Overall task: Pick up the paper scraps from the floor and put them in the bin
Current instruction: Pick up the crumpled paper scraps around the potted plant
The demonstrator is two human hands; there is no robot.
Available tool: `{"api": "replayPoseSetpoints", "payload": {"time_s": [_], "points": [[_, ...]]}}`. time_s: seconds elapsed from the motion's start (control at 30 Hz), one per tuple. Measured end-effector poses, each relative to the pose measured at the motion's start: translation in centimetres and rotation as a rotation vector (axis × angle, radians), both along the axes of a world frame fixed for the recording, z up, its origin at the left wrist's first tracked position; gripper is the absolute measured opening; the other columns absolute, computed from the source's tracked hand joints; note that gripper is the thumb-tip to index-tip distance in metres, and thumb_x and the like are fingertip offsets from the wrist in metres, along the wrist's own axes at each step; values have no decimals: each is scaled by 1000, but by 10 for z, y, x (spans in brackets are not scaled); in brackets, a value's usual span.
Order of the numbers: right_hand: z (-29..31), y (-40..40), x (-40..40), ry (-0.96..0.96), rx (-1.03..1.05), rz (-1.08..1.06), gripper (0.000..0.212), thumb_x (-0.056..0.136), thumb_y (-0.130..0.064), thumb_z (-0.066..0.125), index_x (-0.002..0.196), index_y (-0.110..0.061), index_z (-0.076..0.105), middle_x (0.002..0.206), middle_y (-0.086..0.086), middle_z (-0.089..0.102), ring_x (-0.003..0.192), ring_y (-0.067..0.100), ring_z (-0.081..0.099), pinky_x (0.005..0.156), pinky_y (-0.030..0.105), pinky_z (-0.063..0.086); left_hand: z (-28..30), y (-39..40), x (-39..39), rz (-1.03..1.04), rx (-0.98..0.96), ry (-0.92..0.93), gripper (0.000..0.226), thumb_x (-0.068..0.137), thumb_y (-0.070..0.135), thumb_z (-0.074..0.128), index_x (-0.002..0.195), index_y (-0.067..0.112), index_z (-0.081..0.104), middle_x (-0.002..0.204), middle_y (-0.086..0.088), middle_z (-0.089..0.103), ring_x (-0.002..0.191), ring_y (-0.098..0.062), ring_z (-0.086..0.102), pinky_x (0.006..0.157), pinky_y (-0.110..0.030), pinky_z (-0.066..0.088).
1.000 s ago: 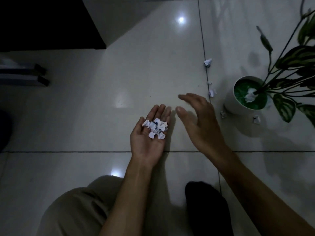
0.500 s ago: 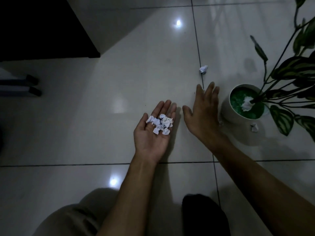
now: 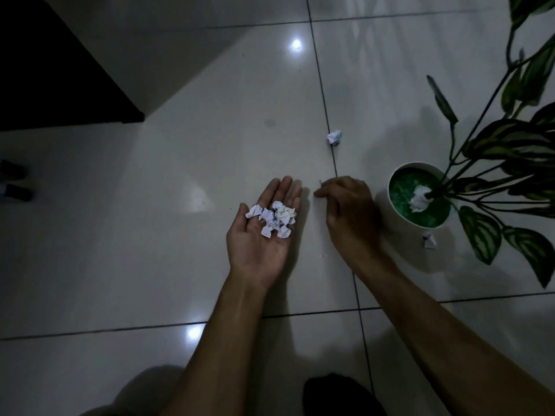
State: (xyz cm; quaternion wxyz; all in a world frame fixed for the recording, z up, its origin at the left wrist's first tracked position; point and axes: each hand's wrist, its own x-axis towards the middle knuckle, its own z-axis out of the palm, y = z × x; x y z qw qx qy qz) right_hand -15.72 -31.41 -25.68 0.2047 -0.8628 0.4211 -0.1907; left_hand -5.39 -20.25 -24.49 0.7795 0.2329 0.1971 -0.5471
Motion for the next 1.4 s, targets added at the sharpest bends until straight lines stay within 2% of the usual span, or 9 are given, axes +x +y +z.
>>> {"api": "replayPoseSetpoints", "payload": {"time_s": [0.17,0.23,0.37,0.67,0.83,0.97,1.13,1.27,1.4], "points": [[4,-10,16,-95,3,21,33,81,11,51,97,-9,71,102,11,65,99,30,57,79,26,38,2,-12,4,-23,11,-30,59,99,36,26,135,-6,46,137,-23,54,125,-36,53,93,-44,47],[6,-18,29,-153,-20,-37,38,83,12,52,108,-10,70,116,13,62,108,30,57,88,28,44,1,-16,7,-26,13,-37,58,99,36,26,135,-6,47,137,-24,54,124,-37,54,91,-44,49],[6,-46,49,-100,98,-145,45,91,5,48,130,-14,60,146,15,44,133,31,43,106,25,33,-2,-20,13,-38,17,-44,58,99,36,27,134,-5,48,137,-23,54,124,-36,55,94,-43,48],[10,-56,54,-29,127,-85,20,89,-2,55,101,-6,71,104,17,66,99,31,60,85,33,43,-5,-20,9,-35,11,-17,55,97,33,31,130,-7,51,136,-24,55,123,-36,56,95,-44,47],[26,-9,30,-316,579,-156,21,92,-7,56,92,-20,72,90,-8,70,85,6,66,78,20,53,3,-11,-2,-44,-8,-20,53,97,32,31,128,-6,53,134,-23,57,117,-34,60,93,-43,48],[32,27,-12,-502,869,-156,28,94,-2,47,97,-17,71,93,-5,75,84,8,70,68,23,57,11,5,-14,-59,-36,-1,52,99,32,30,125,-5,56,130,-22,60,112,-35,64,84,-44,55],[33,46,-67,-798,1215,-399,36,93,5,35,77,-9,63,53,-4,56,42,7,46,38,15,33,20,23,-37,-36,-13,18,47,99,29,35,121,-5,58,120,-22,67,103,-33,69,76,-39,59],[32,49,-100,-649,976,-552,33,88,-3,35,71,-19,58,46,-12,41,43,9,35,39,17,27,27,22,-56,-112,80,17,36,97,24,42,101,2,70,101,-13,73,79,-22,73,62,-25,59],[29,46,-120,-371,485,-555,12,92,-21,47,84,-26,55,63,-10,55,54,0,52,51,19,39,29,7,-66,-256,190,-208,26,99,11,38,105,7,64,73,-1,55,45,-5,43,35,-13,27]]}}
